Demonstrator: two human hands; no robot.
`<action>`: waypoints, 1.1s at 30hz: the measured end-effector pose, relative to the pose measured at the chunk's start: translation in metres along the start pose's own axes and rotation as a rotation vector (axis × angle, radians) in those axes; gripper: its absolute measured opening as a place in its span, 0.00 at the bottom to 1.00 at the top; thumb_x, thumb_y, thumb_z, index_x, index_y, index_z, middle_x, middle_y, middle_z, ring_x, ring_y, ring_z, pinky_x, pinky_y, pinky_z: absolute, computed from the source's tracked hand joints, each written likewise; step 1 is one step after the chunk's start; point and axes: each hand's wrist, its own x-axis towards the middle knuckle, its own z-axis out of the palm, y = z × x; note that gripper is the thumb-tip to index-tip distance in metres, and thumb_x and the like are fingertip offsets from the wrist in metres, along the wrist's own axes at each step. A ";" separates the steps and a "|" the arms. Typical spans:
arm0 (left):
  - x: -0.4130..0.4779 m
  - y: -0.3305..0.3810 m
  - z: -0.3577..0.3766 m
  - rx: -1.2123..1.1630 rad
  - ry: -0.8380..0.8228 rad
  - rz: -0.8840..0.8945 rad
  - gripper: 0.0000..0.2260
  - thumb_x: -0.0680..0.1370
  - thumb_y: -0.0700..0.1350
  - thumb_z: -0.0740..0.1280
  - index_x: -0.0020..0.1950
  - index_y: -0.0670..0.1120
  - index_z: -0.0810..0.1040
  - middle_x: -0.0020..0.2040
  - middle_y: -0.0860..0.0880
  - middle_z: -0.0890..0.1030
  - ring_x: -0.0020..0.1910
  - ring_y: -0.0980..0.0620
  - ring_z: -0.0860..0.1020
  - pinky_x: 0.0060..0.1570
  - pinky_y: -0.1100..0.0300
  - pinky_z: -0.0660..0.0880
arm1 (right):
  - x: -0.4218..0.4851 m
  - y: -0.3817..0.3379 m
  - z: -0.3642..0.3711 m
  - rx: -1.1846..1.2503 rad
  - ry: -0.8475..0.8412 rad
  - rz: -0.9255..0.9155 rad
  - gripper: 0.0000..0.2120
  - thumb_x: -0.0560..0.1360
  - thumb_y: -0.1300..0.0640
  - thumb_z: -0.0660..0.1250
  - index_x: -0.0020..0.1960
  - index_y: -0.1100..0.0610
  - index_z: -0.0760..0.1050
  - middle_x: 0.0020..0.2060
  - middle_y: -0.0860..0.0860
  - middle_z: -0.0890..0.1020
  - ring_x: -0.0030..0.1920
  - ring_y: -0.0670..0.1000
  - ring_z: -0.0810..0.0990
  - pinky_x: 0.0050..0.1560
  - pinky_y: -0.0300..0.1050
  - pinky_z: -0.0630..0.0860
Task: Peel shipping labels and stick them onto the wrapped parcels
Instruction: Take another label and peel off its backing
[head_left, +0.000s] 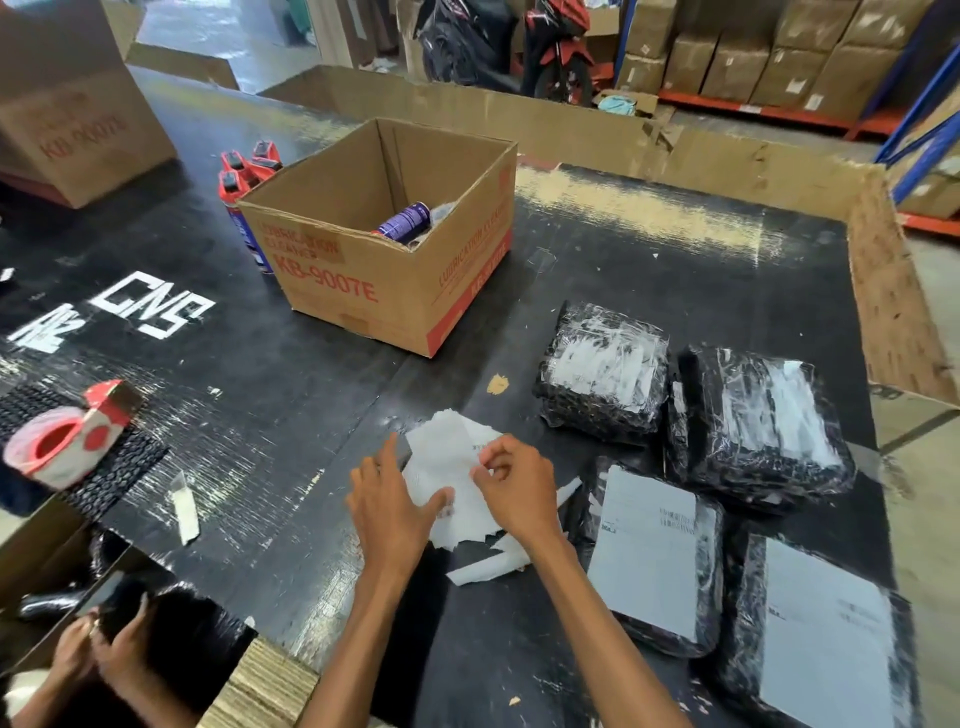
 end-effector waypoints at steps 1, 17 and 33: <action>0.000 0.005 -0.005 -0.027 0.031 0.031 0.50 0.65 0.57 0.81 0.80 0.48 0.60 0.66 0.43 0.74 0.65 0.41 0.69 0.63 0.47 0.67 | 0.000 -0.003 -0.006 0.040 -0.028 -0.036 0.08 0.73 0.56 0.73 0.41 0.46 0.77 0.39 0.46 0.84 0.38 0.45 0.81 0.45 0.43 0.79; -0.006 0.105 -0.102 -0.666 -0.456 0.348 0.05 0.75 0.45 0.77 0.41 0.47 0.83 0.37 0.44 0.84 0.37 0.52 0.77 0.43 0.57 0.73 | -0.040 -0.050 -0.166 0.003 0.279 -0.435 0.44 0.70 0.46 0.78 0.77 0.36 0.55 0.73 0.46 0.67 0.66 0.48 0.75 0.64 0.45 0.72; -0.037 0.158 -0.073 -1.259 -0.366 0.030 0.05 0.76 0.44 0.74 0.47 0.45 0.80 0.37 0.52 0.83 0.34 0.53 0.74 0.50 0.58 0.71 | -0.088 -0.027 -0.166 0.739 0.184 -0.006 0.05 0.76 0.57 0.72 0.52 0.53 0.83 0.47 0.53 0.88 0.39 0.46 0.82 0.50 0.47 0.77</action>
